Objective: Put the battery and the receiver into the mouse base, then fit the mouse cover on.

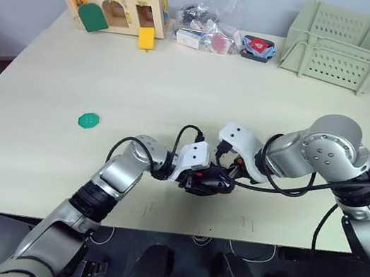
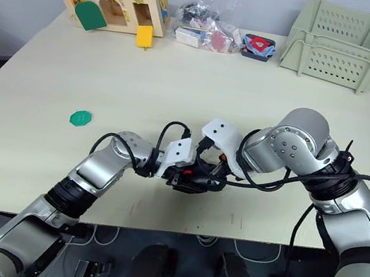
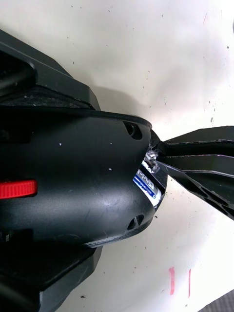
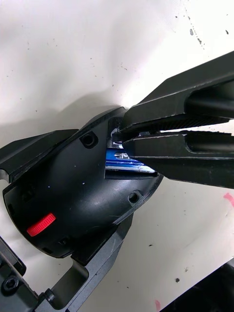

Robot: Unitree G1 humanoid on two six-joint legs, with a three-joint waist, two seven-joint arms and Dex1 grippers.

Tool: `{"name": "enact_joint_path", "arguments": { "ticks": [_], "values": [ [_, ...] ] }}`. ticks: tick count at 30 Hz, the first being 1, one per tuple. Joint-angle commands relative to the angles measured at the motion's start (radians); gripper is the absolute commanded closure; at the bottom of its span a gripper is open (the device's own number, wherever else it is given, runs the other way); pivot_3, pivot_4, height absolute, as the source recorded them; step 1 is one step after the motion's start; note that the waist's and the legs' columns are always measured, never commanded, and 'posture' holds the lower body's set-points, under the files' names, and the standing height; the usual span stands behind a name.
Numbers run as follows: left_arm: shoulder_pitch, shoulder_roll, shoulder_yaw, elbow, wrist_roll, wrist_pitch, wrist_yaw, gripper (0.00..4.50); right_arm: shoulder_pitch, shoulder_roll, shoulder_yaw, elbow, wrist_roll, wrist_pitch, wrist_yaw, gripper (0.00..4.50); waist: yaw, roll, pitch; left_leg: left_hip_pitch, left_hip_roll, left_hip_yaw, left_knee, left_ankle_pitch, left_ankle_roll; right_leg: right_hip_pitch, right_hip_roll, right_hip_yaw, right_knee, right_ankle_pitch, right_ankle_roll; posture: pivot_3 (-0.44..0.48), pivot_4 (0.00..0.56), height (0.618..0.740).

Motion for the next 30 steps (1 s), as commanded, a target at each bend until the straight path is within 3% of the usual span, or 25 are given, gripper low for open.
{"name": "enact_joint_path", "arguments": {
  "ticks": [1,30],
  "values": [
    [0.025,0.015,-0.033,0.021,0.008,0.028,-0.02,1.55,0.012,0.004,-0.012,-0.009,0.0,0.006,-0.019,4.5,0.0,0.0,0.0,0.0,0.0,0.0,0.0,0.0,0.0,0.0,0.0,0.0,0.0,0.0,0.0,0.0,0.15,0.74],
    [0.026,0.022,-0.037,0.022,0.005,0.024,-0.025,1.55,0.178,0.009,-0.154,-0.095,0.011,0.006,-0.092,4.5,0.0,0.0,0.0,0.0,0.0,0.0,0.0,0.0,0.0,0.0,0.0,0.0,0.0,0.0,0.0,0.0,0.15,0.74]
  ]
}}
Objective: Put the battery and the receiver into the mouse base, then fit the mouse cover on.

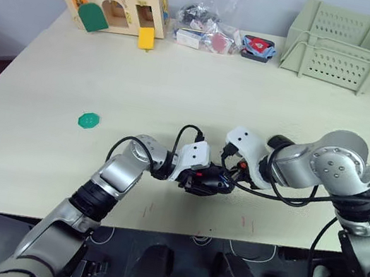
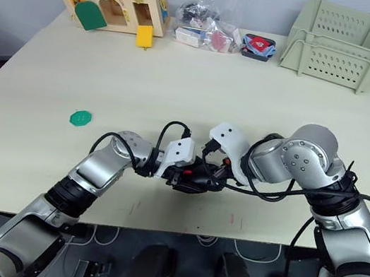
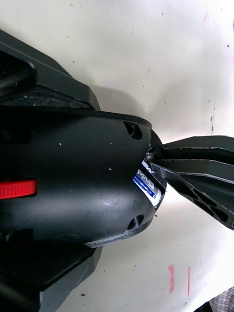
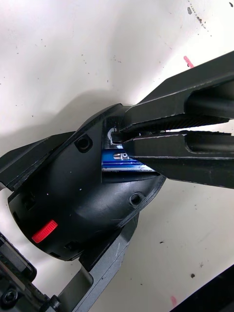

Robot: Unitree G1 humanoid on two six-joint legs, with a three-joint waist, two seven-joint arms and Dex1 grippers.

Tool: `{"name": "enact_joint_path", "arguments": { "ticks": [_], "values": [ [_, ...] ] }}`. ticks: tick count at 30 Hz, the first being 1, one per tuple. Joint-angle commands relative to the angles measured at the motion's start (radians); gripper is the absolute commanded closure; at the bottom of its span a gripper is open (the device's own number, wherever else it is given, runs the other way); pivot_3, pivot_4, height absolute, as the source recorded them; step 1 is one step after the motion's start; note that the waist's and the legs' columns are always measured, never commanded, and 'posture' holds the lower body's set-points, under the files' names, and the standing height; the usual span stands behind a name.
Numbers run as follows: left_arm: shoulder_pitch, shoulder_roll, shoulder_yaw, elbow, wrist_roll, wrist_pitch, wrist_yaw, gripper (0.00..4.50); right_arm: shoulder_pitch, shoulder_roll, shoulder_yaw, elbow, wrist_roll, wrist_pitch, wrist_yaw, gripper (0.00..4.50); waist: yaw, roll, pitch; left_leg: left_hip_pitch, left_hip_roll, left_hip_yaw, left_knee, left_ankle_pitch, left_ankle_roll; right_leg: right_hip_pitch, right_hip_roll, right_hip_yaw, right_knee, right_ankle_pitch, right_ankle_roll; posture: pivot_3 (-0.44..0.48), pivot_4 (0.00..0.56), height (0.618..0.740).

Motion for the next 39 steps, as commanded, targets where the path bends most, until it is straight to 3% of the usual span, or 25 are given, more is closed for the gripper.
{"name": "enact_joint_path", "arguments": {
  "ticks": [1,4,7,11,19,23,32,38,39],
  "values": [
    [0.029,0.019,-0.036,0.017,0.013,0.024,-0.019,1.55,0.018,-0.007,-0.008,-0.018,-0.005,0.009,-0.006,4.5,0.0,0.0,0.0,0.0,0.0,0.0,0.0,0.0,0.0,0.0,0.0,0.0,0.0,0.0,0.0,0.0,0.15,0.74],
    [0.031,0.018,-0.036,0.015,0.013,0.024,-0.018,1.55,0.015,-0.008,-0.004,-0.015,-0.01,0.009,0.006,4.5,0.0,0.0,0.0,0.0,0.0,0.0,0.0,0.0,0.0,0.0,0.0,0.0,0.0,0.0,0.0,0.0,0.15,0.74],
    [0.031,0.017,-0.037,0.015,0.013,0.025,-0.016,1.55,0.013,-0.011,-0.002,-0.014,-0.017,0.009,0.016,3.63,0.0,0.0,0.0,0.0,0.0,0.0,0.0,0.0,0.0,0.0,0.0,0.0,0.0,0.0,0.0,0.0,0.15,0.74],
    [0.031,0.016,-0.037,0.016,0.012,0.027,-0.014,1.55,0.009,-0.011,-0.005,-0.026,-0.039,0.009,0.034,1.64,0.0,0.0,0.0,0.0,0.0,0.0,0.0,0.0,0.0,0.0,0.0,0.0,0.0,0.0,0.0,0.0,0.15,0.74],
    [0.027,0.022,-0.033,0.022,0.012,0.024,-0.017,1.55,0.015,-0.082,-0.043,-0.102,-0.056,0.009,0.11,1.64,0.001,0.0,0.0,0.0,0.0,0.0,0.0,0.0,0.0,0.0,0.0,0.0,0.0,0.0,0.0,0.0,0.15,0.74],
    [0.027,0.028,-0.031,0.018,0.011,0.025,-0.018,1.55,0.079,-0.123,-0.133,-0.181,-0.103,-0.037,0.186,1.64,0.002,0.0,0.0,0.0,0.0,-0.001,0.0,0.0,0.0,0.0,0.0,0.0,-0.001,0.0,0.0,0.0,0.15,0.74],
    [0.023,0.03,-0.032,0.018,0.01,0.03,-0.017,1.55,0.318,-0.187,-0.25,-0.314,-0.277,-0.413,0.436,1.64,0.002,0.0,0.0,0.0,0.0,0.0,0.0,0.0,0.0,0.0,0.001,0.001,-0.001,0.0,0.0,0.0,0.15,0.74],
    [0.03,0.033,-0.033,0.003,0.009,0.038,-0.013,1.55,0.443,-0.194,-0.25,-0.296,-0.425,-0.615,0.558,4.38,0.002,0.0,0.0,0.0,0.0,0.0,0.0,0.0,0.0,0.0,0.002,0.001,-0.001,0.0,0.0,0.0,0.15,0.74],
    [0.03,0.034,-0.033,0.0,0.008,0.041,-0.013,1.55,0.458,-0.186,-0.253,-0.288,-0.445,-0.647,0.574,4.46,0.002,0.0,0.0,0.0,0.0,0.0,0.0,0.0,0.0,0.0,0.002,0.001,-0.001,0.0,0.0,0.0,0.15,0.74]
  ]
}}
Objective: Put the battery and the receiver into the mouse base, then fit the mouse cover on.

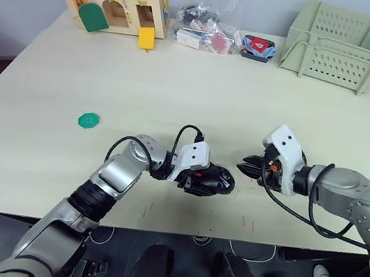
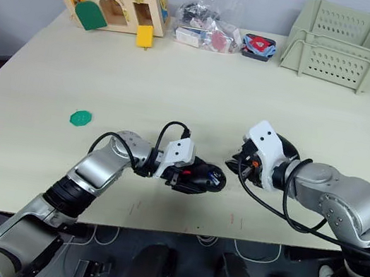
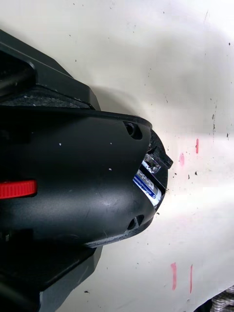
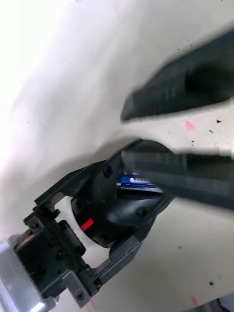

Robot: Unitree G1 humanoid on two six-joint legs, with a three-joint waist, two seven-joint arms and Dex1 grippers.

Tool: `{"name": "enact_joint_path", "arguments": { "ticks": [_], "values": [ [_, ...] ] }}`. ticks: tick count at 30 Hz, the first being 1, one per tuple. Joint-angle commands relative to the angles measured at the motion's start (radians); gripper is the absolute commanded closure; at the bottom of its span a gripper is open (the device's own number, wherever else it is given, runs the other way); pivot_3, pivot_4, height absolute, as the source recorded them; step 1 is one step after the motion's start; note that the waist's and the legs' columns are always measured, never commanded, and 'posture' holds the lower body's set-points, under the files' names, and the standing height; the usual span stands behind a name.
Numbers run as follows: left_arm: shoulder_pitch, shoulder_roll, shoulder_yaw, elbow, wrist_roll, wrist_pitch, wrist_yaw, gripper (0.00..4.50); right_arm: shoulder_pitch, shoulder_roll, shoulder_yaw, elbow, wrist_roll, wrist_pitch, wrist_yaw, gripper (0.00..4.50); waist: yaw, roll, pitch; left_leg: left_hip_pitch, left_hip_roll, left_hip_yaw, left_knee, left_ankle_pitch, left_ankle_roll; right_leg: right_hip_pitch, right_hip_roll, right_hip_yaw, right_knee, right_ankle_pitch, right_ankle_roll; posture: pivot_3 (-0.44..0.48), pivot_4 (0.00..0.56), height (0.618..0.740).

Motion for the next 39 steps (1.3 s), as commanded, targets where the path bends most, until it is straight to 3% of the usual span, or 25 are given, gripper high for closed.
{"name": "enact_joint_path", "arguments": {
  "ticks": [1,15,39],
  "values": [
    [0.03,0.023,-0.027,0.007,0.013,0.04,-0.012,1.55,0.04,0.012,-0.032,0.003,-0.082,-0.146,0.074,4.46,0.0,0.0,0.0,0.0,0.0,0.0,0.0,0.0,0.0,0.0,0.0,0.0,0.0,0.0,0.0,0.0,0.15,0.74],
    [0.012,0.024,-0.023,0.024,0.013,0.049,-0.015,1.55,0.198,0.104,0.003,0.11,-0.283,-0.502,0.316,4.46,0.001,0.0,0.0,0.001,0.0,0.0,0.0,0.0,0.0,0.0,0.001,0.001,0.0,0.0,0.0,0.0,0.15,0.74],
    [0.017,0.031,-0.025,0.005,0.012,0.065,-0.016,1.55,0.197,0.212,0.059,0.225,-0.468,-0.625,0.417,4.46,0.001,0.0,0.0,0.001,0.0,0.0,0.001,0.0,0.0,0.001,0.002,0.001,0.0,0.0,0.0,0.0,0.15,0.74]
  ]
}}
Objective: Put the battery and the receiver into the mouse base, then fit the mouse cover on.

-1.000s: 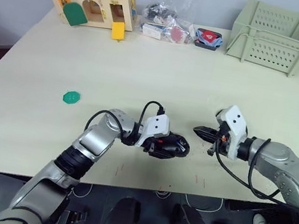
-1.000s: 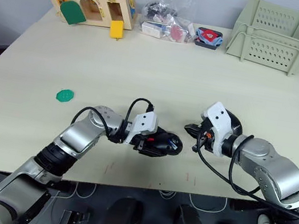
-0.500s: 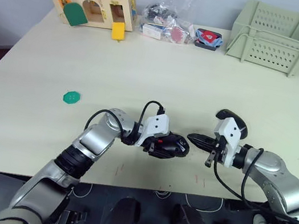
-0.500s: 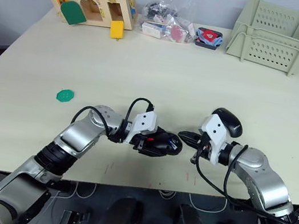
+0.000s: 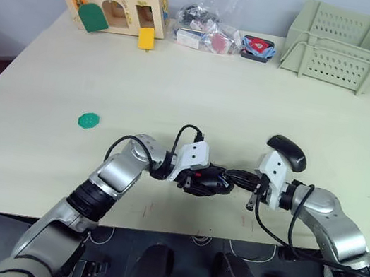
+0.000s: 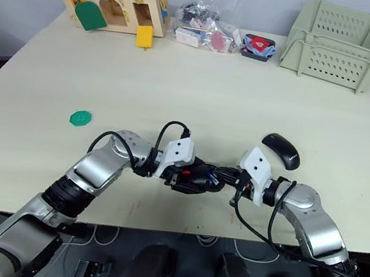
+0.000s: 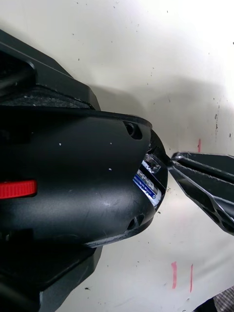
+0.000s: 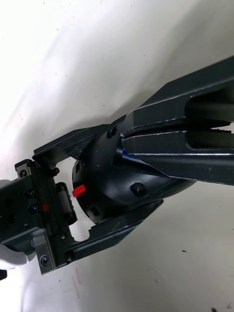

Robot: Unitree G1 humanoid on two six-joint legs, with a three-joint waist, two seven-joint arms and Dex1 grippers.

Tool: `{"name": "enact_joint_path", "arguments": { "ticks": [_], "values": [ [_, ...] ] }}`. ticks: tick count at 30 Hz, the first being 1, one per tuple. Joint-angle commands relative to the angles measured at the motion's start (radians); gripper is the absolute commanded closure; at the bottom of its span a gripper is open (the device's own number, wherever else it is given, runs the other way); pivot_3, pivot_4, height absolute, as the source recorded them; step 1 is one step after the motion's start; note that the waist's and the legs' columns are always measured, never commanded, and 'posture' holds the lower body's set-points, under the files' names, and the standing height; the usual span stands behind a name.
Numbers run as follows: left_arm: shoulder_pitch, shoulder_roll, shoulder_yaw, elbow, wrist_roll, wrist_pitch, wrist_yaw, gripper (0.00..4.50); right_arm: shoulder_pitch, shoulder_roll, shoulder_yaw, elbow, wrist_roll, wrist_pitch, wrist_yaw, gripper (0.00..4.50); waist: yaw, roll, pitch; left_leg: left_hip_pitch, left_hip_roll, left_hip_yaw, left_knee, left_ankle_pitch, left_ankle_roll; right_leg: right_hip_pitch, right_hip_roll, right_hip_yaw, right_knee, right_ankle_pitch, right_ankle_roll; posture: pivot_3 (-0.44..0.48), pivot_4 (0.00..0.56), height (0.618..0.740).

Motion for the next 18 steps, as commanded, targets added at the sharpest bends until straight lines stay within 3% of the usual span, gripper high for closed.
{"name": "enact_joint_path", "arguments": {
  "ticks": [1,18],
  "values": [
    [0.019,0.024,-0.024,0.024,0.012,0.03,-0.015,1.55,-0.017,0.012,-0.008,-0.001,-0.012,-0.019,0.007,4.46,0.0,0.0,0.0,0.0,0.0,0.0,0.0,0.0,0.0,0.0,0.0,0.0,0.0,0.0,0.0,0.0,0.15,0.74],
    [0.024,0.023,-0.026,0.014,0.012,0.034,-0.013,1.55,0.003,0.002,0.043,0.068,-0.09,0.076,0.01,4.46,0.0,0.0,0.0,0.002,0.0,0.0,0.0,0.0,0.0,0.002,0.0,0.0,0.0,0.0,0.0,0.0,0.15,0.74]
  ]
}}
